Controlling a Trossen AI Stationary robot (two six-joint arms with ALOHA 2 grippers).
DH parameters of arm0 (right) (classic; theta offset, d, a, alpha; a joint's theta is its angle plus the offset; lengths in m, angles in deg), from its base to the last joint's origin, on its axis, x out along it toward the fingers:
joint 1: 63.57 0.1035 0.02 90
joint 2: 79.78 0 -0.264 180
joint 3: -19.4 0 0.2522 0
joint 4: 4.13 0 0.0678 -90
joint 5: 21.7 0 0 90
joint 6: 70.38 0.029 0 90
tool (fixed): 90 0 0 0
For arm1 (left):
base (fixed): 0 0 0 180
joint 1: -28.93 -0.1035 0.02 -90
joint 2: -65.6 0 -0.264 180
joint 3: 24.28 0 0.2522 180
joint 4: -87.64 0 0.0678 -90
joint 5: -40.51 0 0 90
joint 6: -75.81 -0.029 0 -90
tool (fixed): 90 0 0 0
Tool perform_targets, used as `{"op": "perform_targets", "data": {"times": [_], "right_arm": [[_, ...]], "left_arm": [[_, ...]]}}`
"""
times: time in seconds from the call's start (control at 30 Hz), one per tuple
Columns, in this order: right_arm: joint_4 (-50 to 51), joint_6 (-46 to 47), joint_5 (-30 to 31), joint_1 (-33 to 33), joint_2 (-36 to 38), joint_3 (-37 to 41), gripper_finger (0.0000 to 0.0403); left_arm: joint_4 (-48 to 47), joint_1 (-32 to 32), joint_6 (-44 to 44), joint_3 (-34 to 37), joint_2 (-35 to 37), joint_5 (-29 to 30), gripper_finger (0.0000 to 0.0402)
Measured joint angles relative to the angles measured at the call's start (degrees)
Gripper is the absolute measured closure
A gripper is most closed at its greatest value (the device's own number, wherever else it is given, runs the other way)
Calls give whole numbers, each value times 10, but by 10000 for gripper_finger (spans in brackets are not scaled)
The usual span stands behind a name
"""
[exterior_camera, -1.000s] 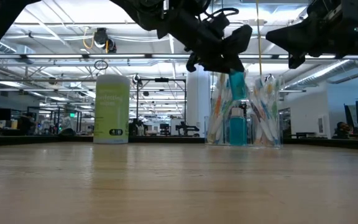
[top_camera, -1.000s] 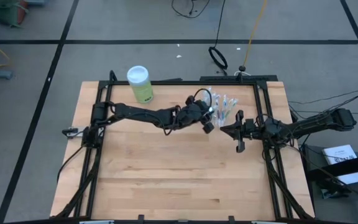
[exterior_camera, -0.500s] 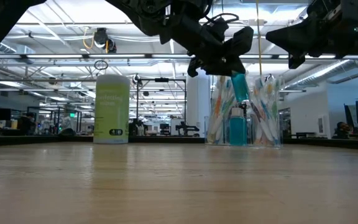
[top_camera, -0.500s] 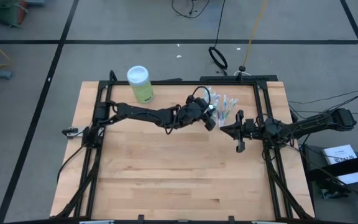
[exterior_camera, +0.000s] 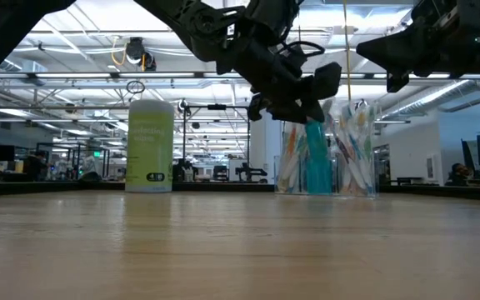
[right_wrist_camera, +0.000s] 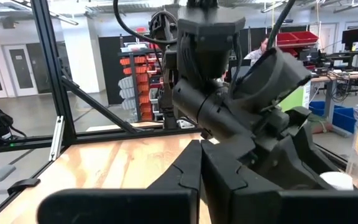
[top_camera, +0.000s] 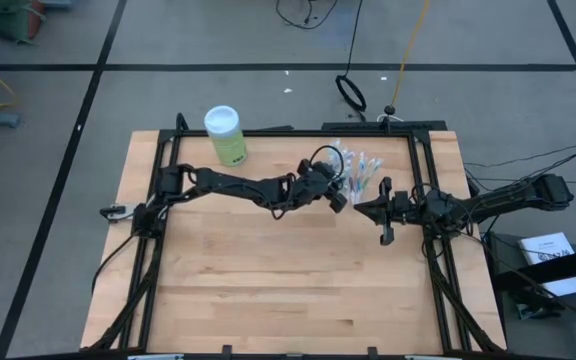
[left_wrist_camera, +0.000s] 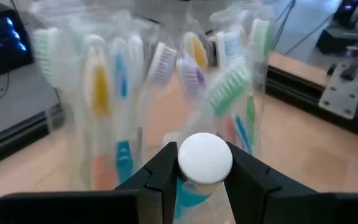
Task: Pick & Place toothbrushing station
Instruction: Put the blue mouthwash into the transparent organizer
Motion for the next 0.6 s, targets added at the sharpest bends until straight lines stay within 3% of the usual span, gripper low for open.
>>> {"op": "perform_targets", "data": {"times": [0.1, 0.33, 0.6], "right_arm": [[0, 0, 0, 0, 0, 0, 402], [0, 0, 0, 0, 0, 0, 402], [0, 0, 0, 0, 0, 0, 402]], "left_arm": [[3, -2, 3, 0, 1, 2, 293], [4, -13, 0, 0, 2, -73, 293], [-5, -29, 0, 0, 2, -100, 293]]}}
